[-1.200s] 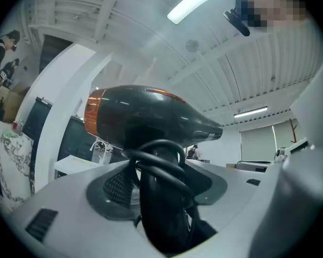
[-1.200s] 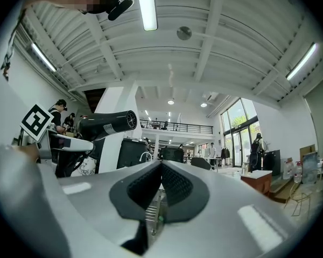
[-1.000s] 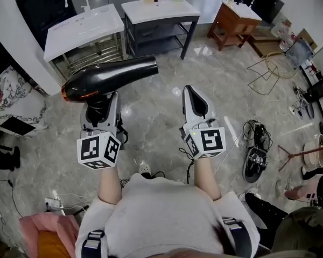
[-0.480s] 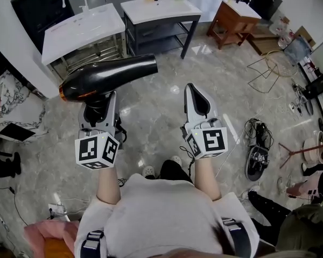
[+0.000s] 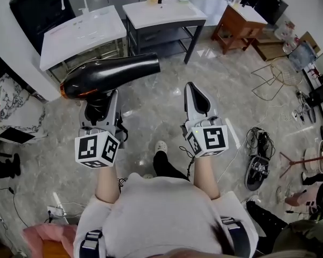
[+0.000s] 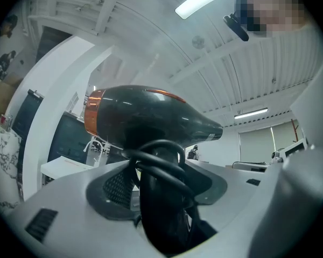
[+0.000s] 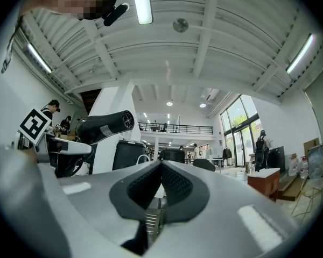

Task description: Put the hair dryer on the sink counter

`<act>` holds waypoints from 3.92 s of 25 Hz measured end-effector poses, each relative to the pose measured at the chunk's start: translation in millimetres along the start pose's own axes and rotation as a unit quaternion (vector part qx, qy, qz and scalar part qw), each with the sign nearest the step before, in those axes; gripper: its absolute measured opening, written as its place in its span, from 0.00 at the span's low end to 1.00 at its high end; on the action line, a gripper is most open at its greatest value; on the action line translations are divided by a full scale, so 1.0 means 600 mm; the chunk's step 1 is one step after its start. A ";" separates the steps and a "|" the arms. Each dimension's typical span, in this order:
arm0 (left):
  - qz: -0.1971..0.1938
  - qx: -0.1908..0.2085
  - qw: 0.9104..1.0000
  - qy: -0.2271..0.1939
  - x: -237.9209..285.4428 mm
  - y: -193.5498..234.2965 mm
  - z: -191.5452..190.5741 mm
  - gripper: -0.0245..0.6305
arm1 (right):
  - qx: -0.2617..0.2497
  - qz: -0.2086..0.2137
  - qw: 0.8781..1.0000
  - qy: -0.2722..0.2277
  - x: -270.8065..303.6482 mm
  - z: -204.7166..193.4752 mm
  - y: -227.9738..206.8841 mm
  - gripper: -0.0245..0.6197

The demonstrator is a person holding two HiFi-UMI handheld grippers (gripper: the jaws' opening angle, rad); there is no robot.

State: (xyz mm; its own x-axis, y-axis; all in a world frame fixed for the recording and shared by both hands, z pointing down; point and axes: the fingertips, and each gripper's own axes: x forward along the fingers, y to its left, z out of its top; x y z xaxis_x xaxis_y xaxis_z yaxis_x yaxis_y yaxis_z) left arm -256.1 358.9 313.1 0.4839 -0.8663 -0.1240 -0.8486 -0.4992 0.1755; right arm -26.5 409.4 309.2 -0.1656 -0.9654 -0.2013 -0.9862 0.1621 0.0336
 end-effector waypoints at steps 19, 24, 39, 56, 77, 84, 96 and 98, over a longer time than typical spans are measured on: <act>0.028 0.007 0.999 -0.023 0.319 -0.017 -0.010 0.45 | 0.009 0.031 0.999 -0.022 0.256 -0.026 -0.227 0.05; 0.032 0.011 0.999 -0.027 0.356 -0.021 -0.018 0.45 | 0.018 0.037 0.999 -0.025 0.291 -0.045 -0.262 0.05; 0.036 0.017 0.999 -0.012 0.525 0.056 -0.050 0.45 | 0.021 0.042 0.999 -0.008 0.456 -0.111 -0.302 0.05; 0.023 0.008 1.000 -0.016 0.782 0.257 -0.024 0.45 | 0.011 0.024 1.000 -0.016 0.770 -0.145 -0.309 0.05; 0.001 -0.009 1.000 0.010 0.974 0.361 -0.071 0.45 | 0.019 -0.001 1.000 -0.003 0.959 -0.225 -0.357 0.05; 0.020 -0.009 1.000 0.007 1.068 0.382 -0.072 0.45 | 0.023 0.025 0.999 -0.012 1.066 -0.235 -0.402 0.05; 0.052 -0.025 0.998 0.019 1.239 0.394 -0.098 0.45 | 0.031 0.067 0.997 -0.009 1.227 -0.260 -0.500 0.05; 0.054 -0.028 0.998 0.024 1.264 0.393 -0.108 0.45 | 0.034 0.073 0.997 -0.006 1.247 -0.270 -0.514 0.05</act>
State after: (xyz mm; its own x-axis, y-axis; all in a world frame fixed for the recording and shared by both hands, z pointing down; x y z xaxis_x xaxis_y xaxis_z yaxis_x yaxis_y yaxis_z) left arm -75.2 -417.0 324.0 0.4017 -0.9142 -0.0539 -0.8834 -0.4023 0.2403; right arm 153.5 -395.8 307.0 -0.3063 -0.9281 -0.2115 -0.9495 0.3139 -0.0024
